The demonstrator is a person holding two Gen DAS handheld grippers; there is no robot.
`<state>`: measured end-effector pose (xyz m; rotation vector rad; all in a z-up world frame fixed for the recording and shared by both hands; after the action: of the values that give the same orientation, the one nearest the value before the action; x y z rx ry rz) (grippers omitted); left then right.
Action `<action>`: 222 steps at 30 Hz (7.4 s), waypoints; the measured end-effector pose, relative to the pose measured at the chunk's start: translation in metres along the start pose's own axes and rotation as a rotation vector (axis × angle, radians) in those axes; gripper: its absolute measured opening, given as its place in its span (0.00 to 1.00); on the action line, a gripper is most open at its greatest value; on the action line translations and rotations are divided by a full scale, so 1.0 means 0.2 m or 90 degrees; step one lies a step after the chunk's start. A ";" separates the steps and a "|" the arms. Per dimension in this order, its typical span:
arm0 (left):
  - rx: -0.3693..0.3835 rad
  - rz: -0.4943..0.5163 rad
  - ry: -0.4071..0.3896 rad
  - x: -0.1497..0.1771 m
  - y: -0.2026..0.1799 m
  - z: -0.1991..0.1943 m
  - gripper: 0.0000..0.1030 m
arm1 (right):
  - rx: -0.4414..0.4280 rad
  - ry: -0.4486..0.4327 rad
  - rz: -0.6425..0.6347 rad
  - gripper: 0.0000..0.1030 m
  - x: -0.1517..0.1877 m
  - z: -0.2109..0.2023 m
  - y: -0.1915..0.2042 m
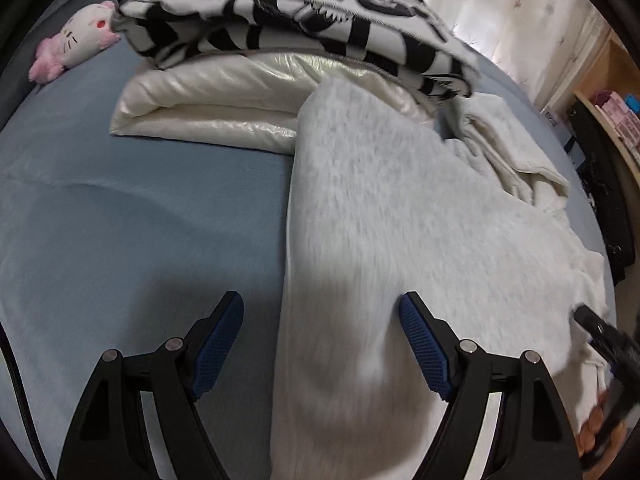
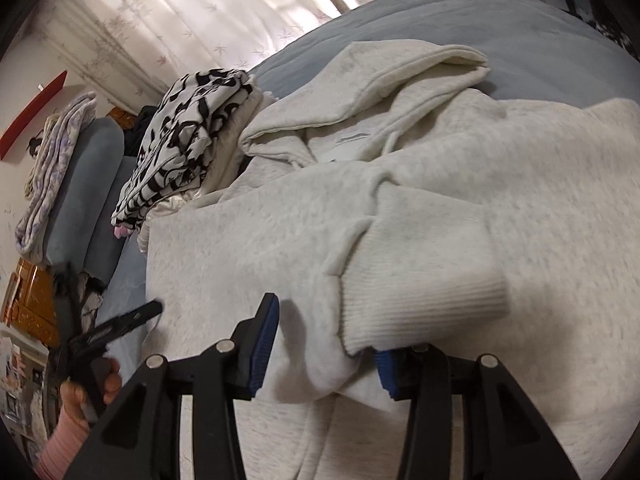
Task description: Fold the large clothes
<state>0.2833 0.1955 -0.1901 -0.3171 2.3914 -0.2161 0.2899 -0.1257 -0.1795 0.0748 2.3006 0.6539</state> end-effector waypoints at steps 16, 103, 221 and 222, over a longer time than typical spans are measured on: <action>0.059 0.004 -0.038 -0.05 0.04 0.07 0.16 | 0.027 0.015 -0.010 0.27 0.04 0.09 -0.02; 0.110 0.152 -0.129 -0.31 -0.78 -0.96 0.67 | 0.039 -0.067 -0.098 0.32 -0.35 -0.96 0.17; 0.391 -0.126 0.032 0.07 -0.87 0.00 0.80 | -0.107 0.021 0.194 0.56 -0.29 -0.07 -0.41; 0.393 -0.123 0.041 0.07 -0.89 0.03 0.79 | -0.104 0.020 0.191 0.56 -0.29 -0.05 -0.42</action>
<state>0.3076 0.0217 -0.1602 -0.2458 2.2183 -1.0359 0.3375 -0.2163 -0.1757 0.3394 2.2773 1.0002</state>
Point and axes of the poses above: each gripper's, at about its wrist camera, not at the fingertips, and z roughly the way its jaws point, y to its left, x to its underside, the point moved 6 cm from there along z, roughly the way its jaws point, and after that the axes turned 14 degrees about -y, right-handed, at the moved point
